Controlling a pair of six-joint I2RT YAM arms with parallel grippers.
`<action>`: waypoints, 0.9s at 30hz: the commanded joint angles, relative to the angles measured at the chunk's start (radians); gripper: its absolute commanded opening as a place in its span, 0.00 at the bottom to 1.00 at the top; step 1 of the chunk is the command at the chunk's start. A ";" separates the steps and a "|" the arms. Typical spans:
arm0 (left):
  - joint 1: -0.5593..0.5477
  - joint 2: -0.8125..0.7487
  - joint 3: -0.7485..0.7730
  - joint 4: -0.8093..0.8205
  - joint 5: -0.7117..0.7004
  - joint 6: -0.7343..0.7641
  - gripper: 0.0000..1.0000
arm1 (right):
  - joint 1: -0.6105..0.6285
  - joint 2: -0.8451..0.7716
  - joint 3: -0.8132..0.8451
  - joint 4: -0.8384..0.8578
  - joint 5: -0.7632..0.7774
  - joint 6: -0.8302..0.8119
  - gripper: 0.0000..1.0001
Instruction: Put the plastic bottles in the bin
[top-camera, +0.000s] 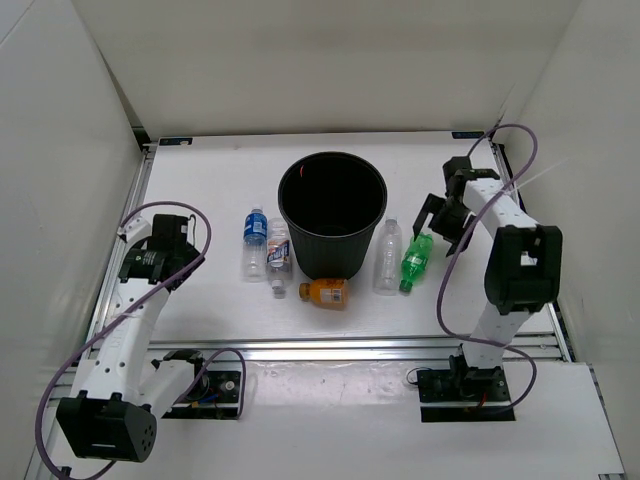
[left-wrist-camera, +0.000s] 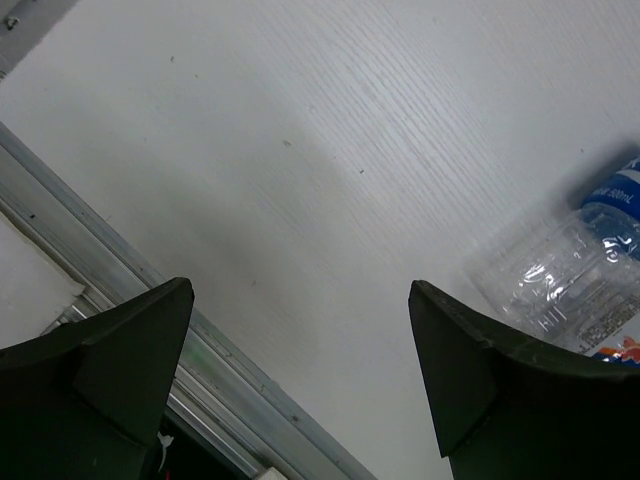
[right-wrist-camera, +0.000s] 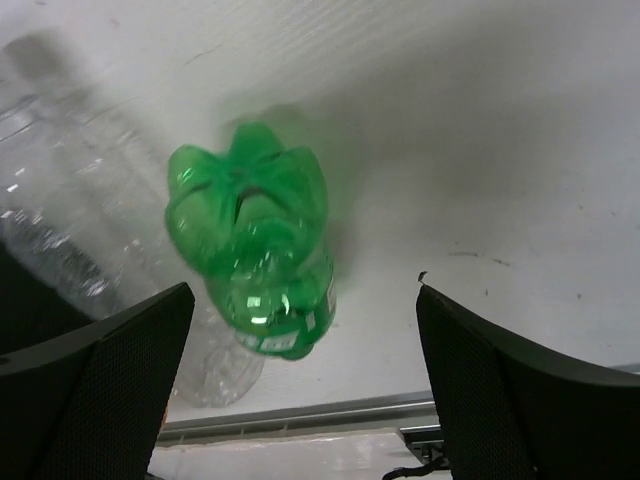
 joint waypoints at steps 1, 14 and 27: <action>-0.003 -0.017 -0.015 0.014 0.071 -0.003 1.00 | 0.009 0.068 -0.001 0.031 -0.019 -0.014 0.93; -0.003 0.001 -0.026 -0.016 0.081 0.007 1.00 | -0.017 0.081 0.022 -0.003 0.036 0.027 0.37; -0.012 0.080 -0.060 0.083 0.147 -0.095 1.00 | 0.110 -0.011 1.053 -0.305 0.024 0.096 0.19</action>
